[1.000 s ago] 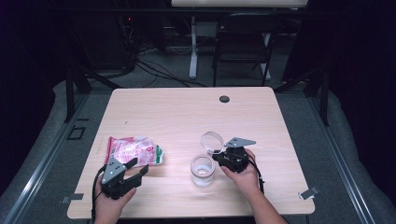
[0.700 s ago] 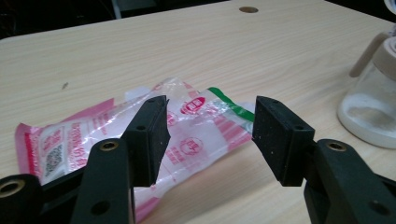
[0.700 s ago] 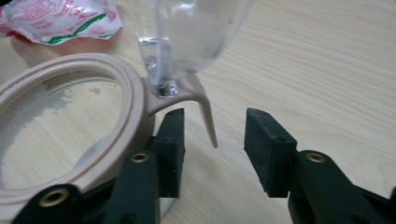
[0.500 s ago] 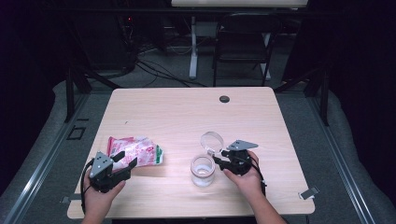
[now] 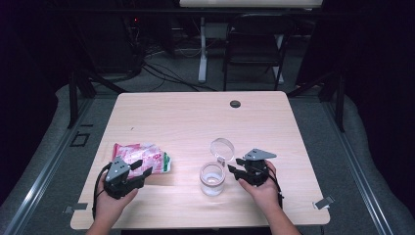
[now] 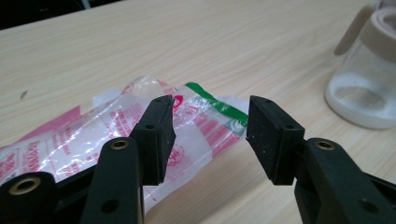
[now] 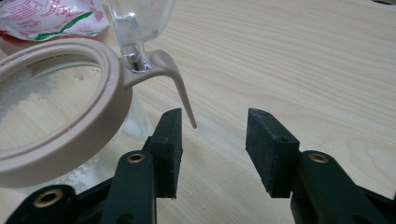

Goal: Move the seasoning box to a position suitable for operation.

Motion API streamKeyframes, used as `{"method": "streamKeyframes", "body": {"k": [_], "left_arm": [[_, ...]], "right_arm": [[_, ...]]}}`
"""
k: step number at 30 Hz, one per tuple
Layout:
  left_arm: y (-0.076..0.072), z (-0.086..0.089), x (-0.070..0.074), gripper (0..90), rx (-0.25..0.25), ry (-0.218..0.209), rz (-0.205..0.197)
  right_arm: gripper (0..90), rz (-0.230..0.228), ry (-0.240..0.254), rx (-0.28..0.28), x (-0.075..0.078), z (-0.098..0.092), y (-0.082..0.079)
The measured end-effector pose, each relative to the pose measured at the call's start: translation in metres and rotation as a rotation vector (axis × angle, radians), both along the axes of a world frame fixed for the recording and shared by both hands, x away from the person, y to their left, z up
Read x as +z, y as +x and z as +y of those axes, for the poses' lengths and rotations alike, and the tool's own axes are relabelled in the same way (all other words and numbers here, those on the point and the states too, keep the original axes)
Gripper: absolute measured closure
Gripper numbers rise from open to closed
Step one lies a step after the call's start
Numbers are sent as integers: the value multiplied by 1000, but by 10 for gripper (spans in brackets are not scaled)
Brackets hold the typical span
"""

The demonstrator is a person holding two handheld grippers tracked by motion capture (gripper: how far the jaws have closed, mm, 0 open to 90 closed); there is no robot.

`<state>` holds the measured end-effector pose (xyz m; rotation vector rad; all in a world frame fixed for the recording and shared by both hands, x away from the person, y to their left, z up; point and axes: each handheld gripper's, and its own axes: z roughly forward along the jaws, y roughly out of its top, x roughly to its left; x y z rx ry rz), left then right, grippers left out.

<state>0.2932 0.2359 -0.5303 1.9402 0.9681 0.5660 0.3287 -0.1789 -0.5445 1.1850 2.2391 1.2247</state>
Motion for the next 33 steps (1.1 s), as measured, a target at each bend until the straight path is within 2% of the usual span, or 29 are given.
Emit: {"method": "streamKeyframes", "body": {"k": [2,4,7,11,15,19,22,24,28,33], "left_arm": [[1,-4,-3,506,-12,41,3],[4,-10,-7,499,-13,122,-21],[8,-14,-12,453,-28,174,-2],[10,-21,-14,408,-47,204,19],[11,-28,-14,392,-61,222,22],[13,-34,-17,383,-83,276,27],[15,-39,-19,384,-84,328,12],[16,-42,-21,384,-82,338,7],[22,-45,-24,384,-72,390,-16],[30,-47,-29,384,-43,408,-27]], "right_arm": [[559,0,-2,-5,0,-1,-1],[558,-2,-6,-4,0,-1,-2],[554,-2,-4,-3,-1,-2,-3],[548,0,1,-4,-1,-4,-5],[544,-1,-3,-3,-1,-5,-7],[538,-3,1,-7,-2,-8,-9],[532,-3,-5,-7,-2,-10,-12],[531,-11,2,-8,-3,-10,-13],[527,-10,-6,-9,-4,-10,-16],[523,-15,-22,-5,-4,-13,-19]]}}
